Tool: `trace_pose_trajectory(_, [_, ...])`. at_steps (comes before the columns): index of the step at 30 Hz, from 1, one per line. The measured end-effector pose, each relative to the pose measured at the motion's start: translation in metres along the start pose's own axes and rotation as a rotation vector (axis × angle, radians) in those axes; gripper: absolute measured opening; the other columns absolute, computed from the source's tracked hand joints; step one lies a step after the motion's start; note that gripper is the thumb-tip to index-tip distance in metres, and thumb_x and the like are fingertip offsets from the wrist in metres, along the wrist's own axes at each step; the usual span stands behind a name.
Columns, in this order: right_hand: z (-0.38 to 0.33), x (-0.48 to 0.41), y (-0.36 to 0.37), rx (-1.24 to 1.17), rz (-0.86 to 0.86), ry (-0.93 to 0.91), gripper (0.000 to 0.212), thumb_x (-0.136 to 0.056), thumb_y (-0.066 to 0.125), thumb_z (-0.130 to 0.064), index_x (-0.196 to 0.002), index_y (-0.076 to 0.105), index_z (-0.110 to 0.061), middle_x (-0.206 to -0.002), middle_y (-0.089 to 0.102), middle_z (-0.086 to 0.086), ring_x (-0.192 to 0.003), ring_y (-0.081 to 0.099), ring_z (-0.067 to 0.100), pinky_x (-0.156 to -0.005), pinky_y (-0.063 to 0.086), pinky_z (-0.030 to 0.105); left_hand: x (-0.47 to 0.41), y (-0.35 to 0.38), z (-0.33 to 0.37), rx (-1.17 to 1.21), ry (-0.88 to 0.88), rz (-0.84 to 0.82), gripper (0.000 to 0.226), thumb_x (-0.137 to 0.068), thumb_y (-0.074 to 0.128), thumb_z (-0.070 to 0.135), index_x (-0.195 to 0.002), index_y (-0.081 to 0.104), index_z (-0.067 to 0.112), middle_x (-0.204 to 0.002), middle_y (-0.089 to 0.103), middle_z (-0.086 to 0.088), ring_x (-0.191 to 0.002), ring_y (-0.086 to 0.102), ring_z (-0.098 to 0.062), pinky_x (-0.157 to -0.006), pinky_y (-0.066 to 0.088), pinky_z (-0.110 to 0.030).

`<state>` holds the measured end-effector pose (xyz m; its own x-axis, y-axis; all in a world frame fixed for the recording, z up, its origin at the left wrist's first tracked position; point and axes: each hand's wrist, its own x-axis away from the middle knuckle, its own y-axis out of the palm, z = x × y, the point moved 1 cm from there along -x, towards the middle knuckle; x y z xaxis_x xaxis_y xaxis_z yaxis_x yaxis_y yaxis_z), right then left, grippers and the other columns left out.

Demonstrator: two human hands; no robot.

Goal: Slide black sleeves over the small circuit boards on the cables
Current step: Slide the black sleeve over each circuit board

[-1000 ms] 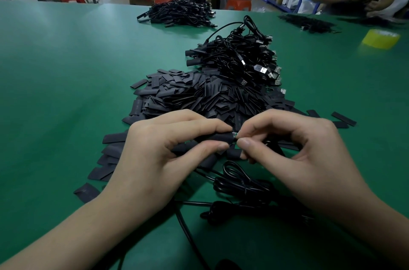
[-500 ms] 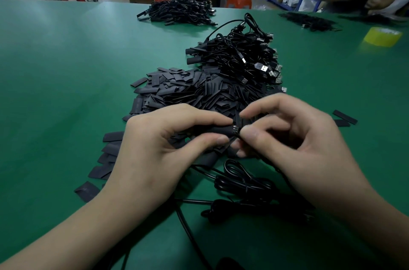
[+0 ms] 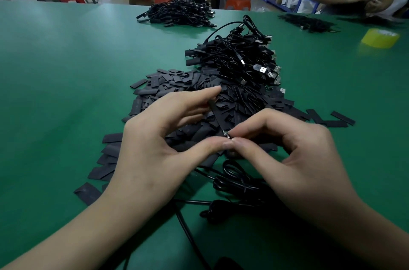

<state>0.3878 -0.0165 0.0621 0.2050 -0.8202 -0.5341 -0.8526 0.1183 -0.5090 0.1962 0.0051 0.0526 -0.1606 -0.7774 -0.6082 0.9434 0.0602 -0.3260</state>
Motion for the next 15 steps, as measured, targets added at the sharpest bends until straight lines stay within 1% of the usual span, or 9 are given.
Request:
trace_pose_trajectory(3, [0.000,0.000,-0.001,-0.019,-0.031,-0.002,0.015,-0.092,0.073,-0.006,-0.093,0.073,-0.020,-0.084,0.073,-0.012,-0.085,0.073,0.010,-0.073,0.057,0.028,0.000,-0.002,0.001,0.015,0.011,0.000,0.062,-0.074,0.087,0.033,-0.131,0.064,0.022,-0.122,0.070,0.007,-0.114,0.068,-0.016,-0.099,0.053,-0.026])
trace_pose_trajectory(7, [0.001,0.000,-0.003,-0.141,-0.034,0.083,0.013,-0.091,0.071,-0.013,-0.097,0.071,-0.025,-0.087,0.075,-0.010,-0.088,0.074,0.012,-0.077,0.057,0.023,0.000,-0.003,0.005,-0.035,0.058,0.009,0.060,-0.075,0.087,0.034,-0.128,0.064,0.019,-0.120,0.071,0.008,-0.111,0.069,-0.017,-0.098,0.054,-0.027])
trace_pose_trajectory(9, [0.001,0.000,-0.002,-0.146,-0.044,0.092,0.016,-0.090,0.071,-0.016,-0.102,0.069,-0.027,-0.087,0.075,-0.011,-0.090,0.074,0.011,-0.080,0.056,0.022,-0.001,-0.005,0.008,-0.068,0.096,0.011,0.057,-0.075,0.087,0.034,-0.125,0.064,0.018,-0.119,0.071,0.008,-0.110,0.069,-0.016,-0.097,0.054,-0.028])
trace_pose_trajectory(13, [0.001,0.000,-0.002,-0.132,-0.089,0.120,0.015,-0.090,0.068,-0.020,-0.102,0.071,-0.029,-0.084,0.075,-0.013,-0.085,0.074,0.007,-0.077,0.054,0.017,0.000,-0.007,0.011,-0.100,0.121,0.019,0.054,-0.075,0.086,0.035,-0.121,0.065,0.017,-0.116,0.072,0.007,-0.106,0.070,-0.013,-0.095,0.054,-0.025])
trace_pose_trajectory(15, [0.001,0.001,-0.002,-0.147,-0.109,0.139,0.012,-0.091,0.067,-0.021,-0.101,0.071,-0.028,-0.081,0.076,-0.010,-0.080,0.074,0.007,-0.076,0.055,0.017,-0.005,-0.009,0.016,-0.141,0.135,0.008,0.052,-0.075,0.086,0.033,-0.119,0.067,0.015,-0.114,0.072,0.006,-0.104,0.071,-0.012,-0.094,0.054,-0.024])
